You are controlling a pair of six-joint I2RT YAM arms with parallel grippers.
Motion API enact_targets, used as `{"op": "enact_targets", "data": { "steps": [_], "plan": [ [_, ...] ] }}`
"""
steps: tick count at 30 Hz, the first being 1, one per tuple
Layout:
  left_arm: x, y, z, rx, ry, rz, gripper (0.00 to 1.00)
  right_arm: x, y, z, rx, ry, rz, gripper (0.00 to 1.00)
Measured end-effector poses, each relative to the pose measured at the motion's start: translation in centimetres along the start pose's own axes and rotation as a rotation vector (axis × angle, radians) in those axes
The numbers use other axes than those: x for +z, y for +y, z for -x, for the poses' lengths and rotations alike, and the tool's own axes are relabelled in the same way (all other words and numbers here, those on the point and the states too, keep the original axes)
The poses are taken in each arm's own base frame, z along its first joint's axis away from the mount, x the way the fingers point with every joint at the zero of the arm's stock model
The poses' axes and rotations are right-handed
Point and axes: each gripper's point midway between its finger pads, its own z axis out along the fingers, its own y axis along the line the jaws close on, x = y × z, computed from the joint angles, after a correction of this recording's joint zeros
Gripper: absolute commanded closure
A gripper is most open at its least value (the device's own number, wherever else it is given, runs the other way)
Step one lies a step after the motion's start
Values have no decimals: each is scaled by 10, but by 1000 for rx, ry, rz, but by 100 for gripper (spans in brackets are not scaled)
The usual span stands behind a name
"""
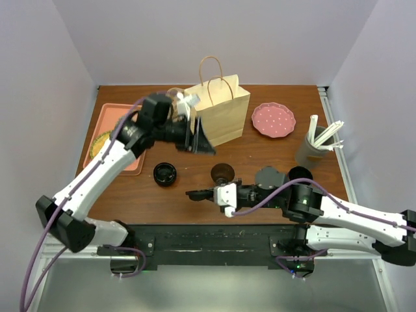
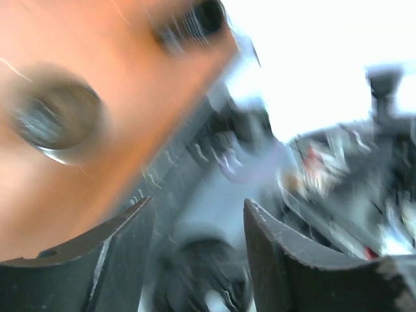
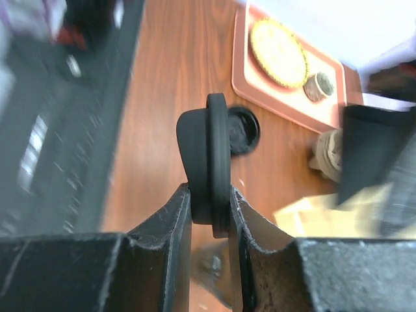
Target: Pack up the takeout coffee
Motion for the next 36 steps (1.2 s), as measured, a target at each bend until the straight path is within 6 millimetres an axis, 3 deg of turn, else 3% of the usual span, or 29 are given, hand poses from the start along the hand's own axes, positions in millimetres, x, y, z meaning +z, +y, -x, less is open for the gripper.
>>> {"op": "enact_targets", "data": {
  "steps": [4,6,8,12,15,21,23,26,30,36],
  "plan": [
    [-15,8,82,133,-239,220,37,-14,-5,23,244,-85,-64,96],
    [-31,15,99,210,-338,305,34,-19,-8,26,389,-95,-104,96],
    [-47,21,103,301,-415,360,32,-22,-13,24,517,-77,-156,96],
    [-73,23,80,461,-486,383,30,-27,-23,11,726,-14,-267,94],
    [-79,17,62,558,-495,339,29,-33,-30,-2,835,20,-335,93],
    [-48,33,13,614,-359,180,28,-56,-69,-41,1064,29,-471,91],
    [-36,40,-2,597,-307,133,28,-57,-74,-49,1120,31,-462,91],
    [-23,45,-14,580,-257,69,28,-47,-64,-49,1167,39,-369,92],
    [-13,42,-15,572,-234,8,28,-33,-51,-51,1216,66,-254,92],
    [-3,41,-23,569,-192,-68,29,-30,-46,-43,1251,43,-173,92]
  ]
}}
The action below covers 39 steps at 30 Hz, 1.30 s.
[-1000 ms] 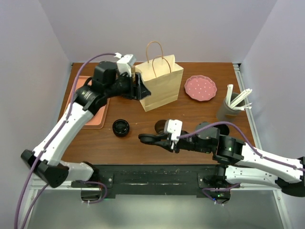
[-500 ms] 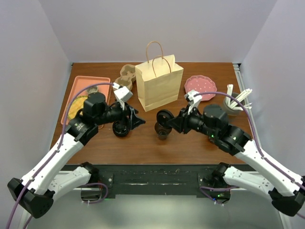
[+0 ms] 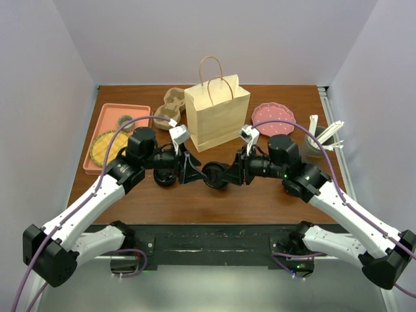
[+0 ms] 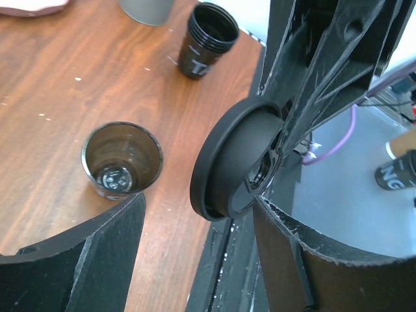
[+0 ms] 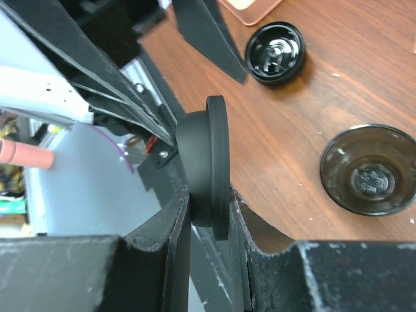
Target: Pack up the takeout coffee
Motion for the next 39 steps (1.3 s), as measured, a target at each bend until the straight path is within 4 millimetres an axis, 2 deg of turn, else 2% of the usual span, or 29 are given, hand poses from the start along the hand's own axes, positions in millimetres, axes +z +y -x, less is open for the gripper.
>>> {"op": "enact_targets", "data": {
  "steps": [6,12,17,19,20,21,24,25,28,31,35,39],
  "plan": [
    [3,-6,-10,-33,5,-55,29,-2,8,8,38,-49,33,92],
    [8,-14,-8,-99,-49,-118,39,-7,13,5,91,-99,65,90],
    [10,-18,-3,-151,-82,-150,63,-5,10,4,117,-103,56,81],
    [10,-19,-1,-162,-88,-158,73,-5,8,4,119,-106,48,73],
    [11,-19,-1,-176,-88,-157,76,-5,7,4,121,-107,41,70],
    [11,-19,-1,-191,-85,-157,78,-4,4,4,122,-107,30,63],
    [14,-17,-3,-233,-74,-157,88,-1,-8,1,140,-97,-25,60],
    [14,-16,-4,-244,-72,-155,89,0,-11,0,147,-91,-41,54],
    [18,-11,-8,-284,-64,-139,89,-1,-22,0,165,-93,-111,39],
    [20,-7,-12,-310,-61,-122,86,-7,-33,5,179,-112,-198,31],
    [23,2,-10,-335,-78,-81,84,-24,-45,22,185,-176,-326,26],
    [33,16,-12,-393,-80,-48,84,-47,-52,40,180,-257,-428,25]
  ]
}}
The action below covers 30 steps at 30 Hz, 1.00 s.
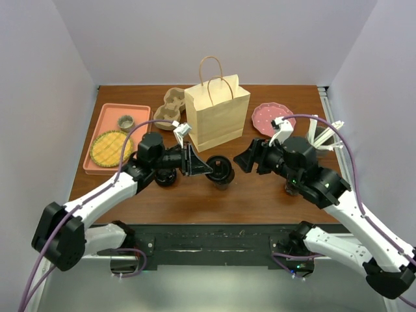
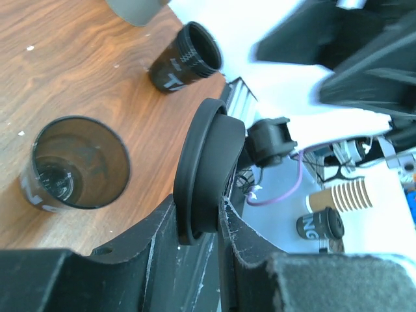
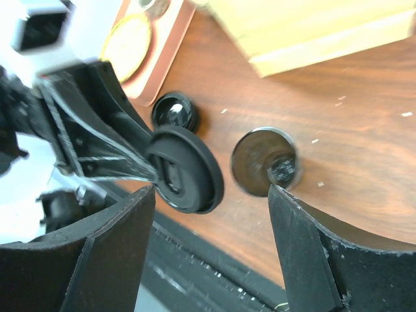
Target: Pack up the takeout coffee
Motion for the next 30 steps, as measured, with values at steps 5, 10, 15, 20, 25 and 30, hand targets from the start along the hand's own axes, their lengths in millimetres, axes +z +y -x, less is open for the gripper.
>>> {"op": "enact_targets", "data": {
  "steps": [5,10,15,20,25,30],
  "plan": [
    [16,35,-12,-126,39,81,83,0,-17,4,-5,-12,-104,25],
    [27,59,-19,-211,72,146,82,11,-39,-12,-19,54,-208,25],
    [32,64,-18,-251,68,167,80,15,-45,-19,-27,80,-232,25],
    [40,67,-9,-261,62,175,78,21,-49,-26,-33,104,-247,25],
    [44,71,-13,-294,79,189,78,26,-57,-37,-45,131,-262,24],
    [48,75,-14,-311,85,203,78,34,-63,-47,-52,163,-275,24]
  ]
}}
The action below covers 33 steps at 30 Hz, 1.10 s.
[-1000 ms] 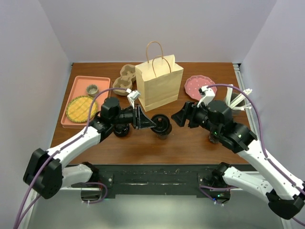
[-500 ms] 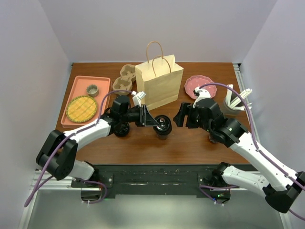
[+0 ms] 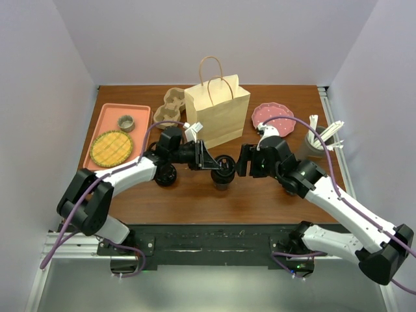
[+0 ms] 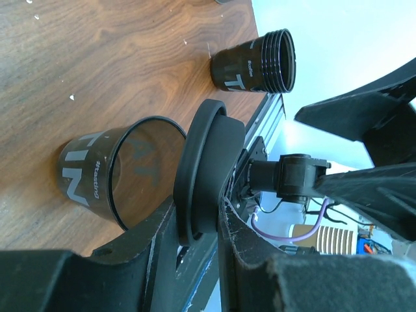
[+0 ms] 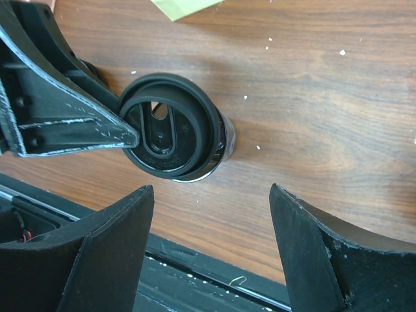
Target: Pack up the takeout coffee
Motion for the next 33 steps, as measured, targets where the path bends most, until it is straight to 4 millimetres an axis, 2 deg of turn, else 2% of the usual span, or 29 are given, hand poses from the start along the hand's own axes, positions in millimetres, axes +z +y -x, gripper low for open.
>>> {"op": "enact_targets", "data": {
  "steps": [12,22,33],
  "plan": [
    [3,4,-4,-37,23,32,73,5,0,-8,-5,22,9,25],
    [6,8,-8,-62,50,55,71,22,-1,-17,-18,71,-11,27],
    [6,9,-11,-66,61,61,65,28,2,-19,-18,87,-3,29]
  ]
}}
